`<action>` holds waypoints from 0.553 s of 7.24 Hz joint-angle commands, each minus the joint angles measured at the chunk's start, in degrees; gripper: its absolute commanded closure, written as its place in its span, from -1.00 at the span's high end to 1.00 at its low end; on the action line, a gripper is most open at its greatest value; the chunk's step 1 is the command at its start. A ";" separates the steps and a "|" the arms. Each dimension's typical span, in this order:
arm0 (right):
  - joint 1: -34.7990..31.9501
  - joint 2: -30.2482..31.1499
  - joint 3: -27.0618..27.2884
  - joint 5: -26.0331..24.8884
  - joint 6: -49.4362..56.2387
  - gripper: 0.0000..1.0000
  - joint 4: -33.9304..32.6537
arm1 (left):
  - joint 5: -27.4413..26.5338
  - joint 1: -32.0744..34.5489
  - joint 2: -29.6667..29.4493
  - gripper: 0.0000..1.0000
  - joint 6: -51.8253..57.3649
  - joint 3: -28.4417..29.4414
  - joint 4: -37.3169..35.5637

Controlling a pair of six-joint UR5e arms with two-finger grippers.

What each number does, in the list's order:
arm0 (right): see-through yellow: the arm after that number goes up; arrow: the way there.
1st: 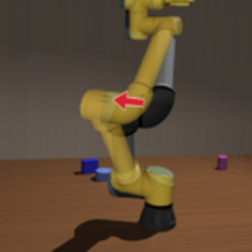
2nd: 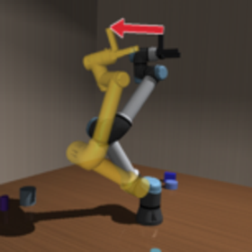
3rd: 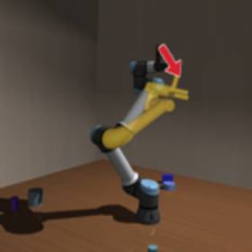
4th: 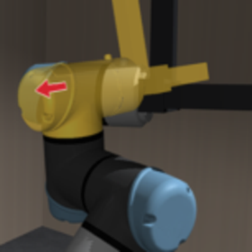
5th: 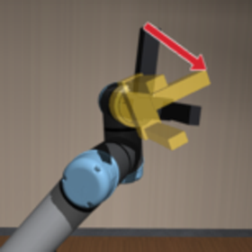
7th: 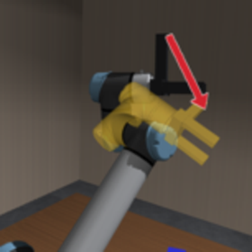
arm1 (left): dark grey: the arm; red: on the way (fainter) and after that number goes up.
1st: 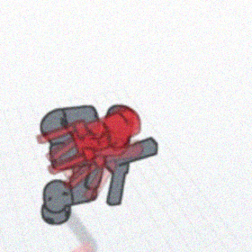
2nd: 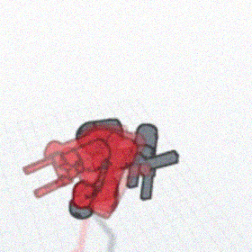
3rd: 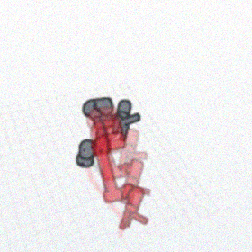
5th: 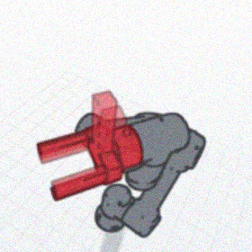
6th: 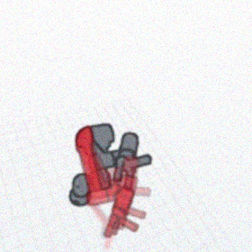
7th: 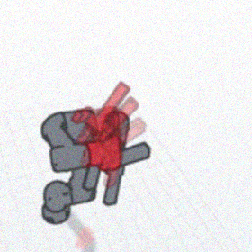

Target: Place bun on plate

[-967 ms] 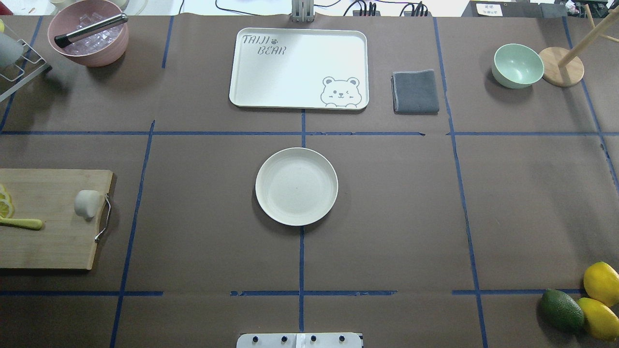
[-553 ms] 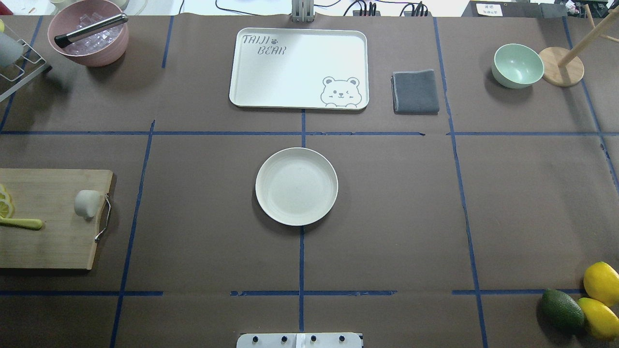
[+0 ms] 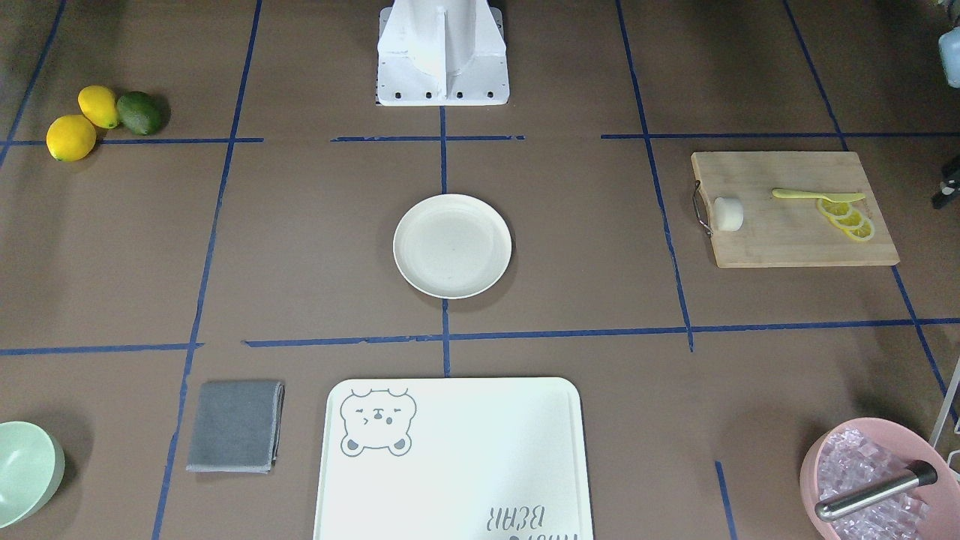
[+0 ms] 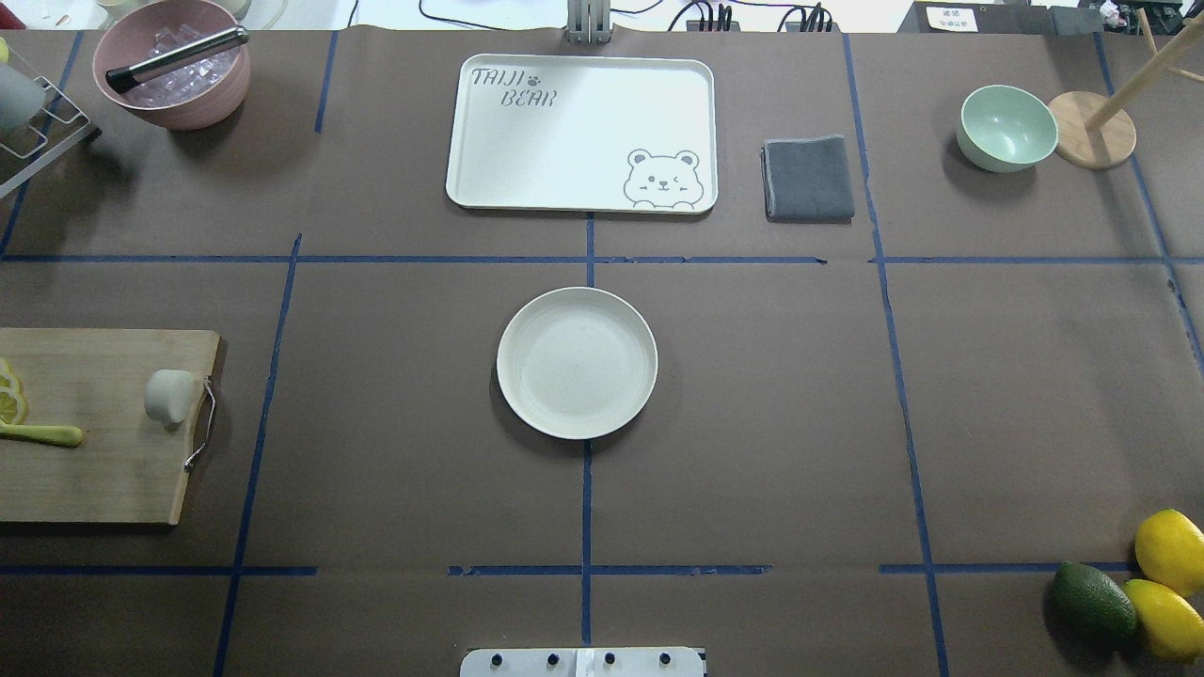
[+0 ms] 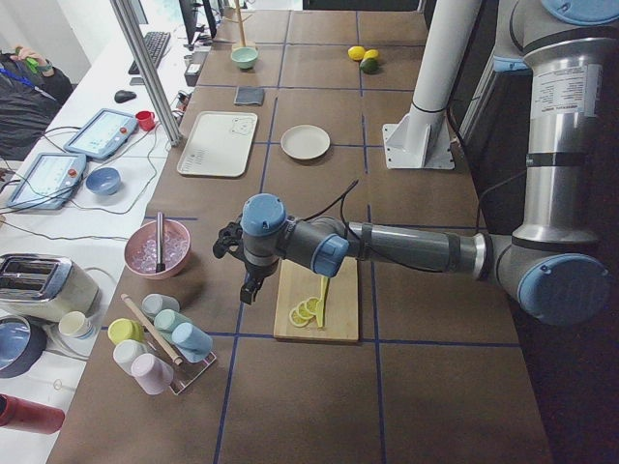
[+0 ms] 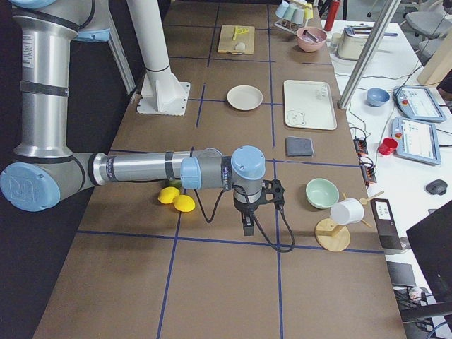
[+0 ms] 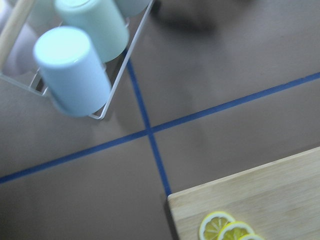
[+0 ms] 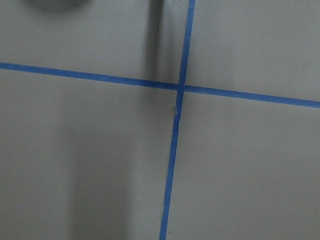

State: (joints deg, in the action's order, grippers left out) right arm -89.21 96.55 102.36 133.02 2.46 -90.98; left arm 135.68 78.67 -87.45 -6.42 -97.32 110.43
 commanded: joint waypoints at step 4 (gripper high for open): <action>0.00 0.04 0.03 0.22 0.00 1.00 0.01 | -13.92 -24.84 1.75 1.00 -39.94 -7.60 12.00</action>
State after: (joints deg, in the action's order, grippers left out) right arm -89.21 96.52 102.45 133.17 2.46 -90.94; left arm 126.38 59.85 -86.51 -38.95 -101.77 121.98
